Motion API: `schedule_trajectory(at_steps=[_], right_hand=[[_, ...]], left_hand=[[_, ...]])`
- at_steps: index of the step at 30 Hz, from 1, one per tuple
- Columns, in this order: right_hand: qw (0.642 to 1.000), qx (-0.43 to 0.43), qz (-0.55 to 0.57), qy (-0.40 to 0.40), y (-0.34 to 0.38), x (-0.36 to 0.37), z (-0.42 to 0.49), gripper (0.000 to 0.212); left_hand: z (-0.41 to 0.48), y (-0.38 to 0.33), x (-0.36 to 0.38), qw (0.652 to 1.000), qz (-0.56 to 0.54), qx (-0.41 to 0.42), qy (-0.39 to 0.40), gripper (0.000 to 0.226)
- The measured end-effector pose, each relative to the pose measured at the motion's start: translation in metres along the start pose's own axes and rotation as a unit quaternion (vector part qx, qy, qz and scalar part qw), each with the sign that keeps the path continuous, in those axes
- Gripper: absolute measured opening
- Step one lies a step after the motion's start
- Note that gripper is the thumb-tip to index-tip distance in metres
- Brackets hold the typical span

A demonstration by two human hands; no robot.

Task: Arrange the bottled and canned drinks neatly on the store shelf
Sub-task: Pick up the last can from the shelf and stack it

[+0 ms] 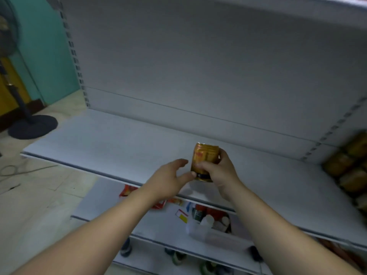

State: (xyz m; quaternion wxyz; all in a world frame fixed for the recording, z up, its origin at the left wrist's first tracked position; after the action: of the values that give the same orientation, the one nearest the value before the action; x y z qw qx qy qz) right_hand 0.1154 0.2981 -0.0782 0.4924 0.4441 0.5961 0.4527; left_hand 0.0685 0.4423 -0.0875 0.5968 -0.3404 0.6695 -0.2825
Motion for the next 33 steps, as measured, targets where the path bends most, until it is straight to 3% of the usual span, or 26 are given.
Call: schedule_trajectory(at_steps=[4, 9, 16, 22, 26, 33], right_hand=[[0.998, -0.024, 0.025, -0.06, -0.003, -0.106, -0.033, 0.051], [0.984, -0.047, 0.025, -0.17, -0.013, -0.245, -0.081, 0.049], [0.954, -0.051, -0.038, -0.293, -0.023, -0.385, -0.141, 0.074], [0.919, -0.045, -0.132, -0.37, -0.027, -0.446, -0.15, 0.089], [0.897, -0.058, -0.162, -0.407, -0.025, -0.475, -0.142, 0.088], [0.89, -0.084, -0.214, -0.395, -0.033, -0.504, -0.124, 0.068]], left_hand=[[-0.003, -0.079, 0.078, 0.996, -0.051, 0.057, 0.044, 0.046], [-0.007, -0.175, 0.182, 0.984, -0.067, 0.118, 0.113, 0.046], [-0.012, -0.267, 0.289, 0.964, -0.004, 0.182, 0.196, 0.049], [0.022, -0.26, 0.337, 0.953, 0.141, 0.157, 0.215, 0.063], [0.046, -0.237, 0.363, 0.907, 0.342, 0.166, 0.18, 0.074], [0.059, -0.218, 0.372, 0.9, 0.381, 0.161, 0.135, 0.077]])
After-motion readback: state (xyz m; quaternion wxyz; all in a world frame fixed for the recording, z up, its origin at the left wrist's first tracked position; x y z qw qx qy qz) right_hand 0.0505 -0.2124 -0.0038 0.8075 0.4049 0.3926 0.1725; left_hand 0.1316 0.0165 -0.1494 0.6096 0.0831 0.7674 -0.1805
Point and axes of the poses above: each hand's wrist, its own z-axis towards the middle knuckle, its own x-axis out of the palm, y = z × x, the point moved 7 cm from there along z, towards the middle knuckle, and after that the axes turned 5 degrees about -x, right-handed, at the moved point
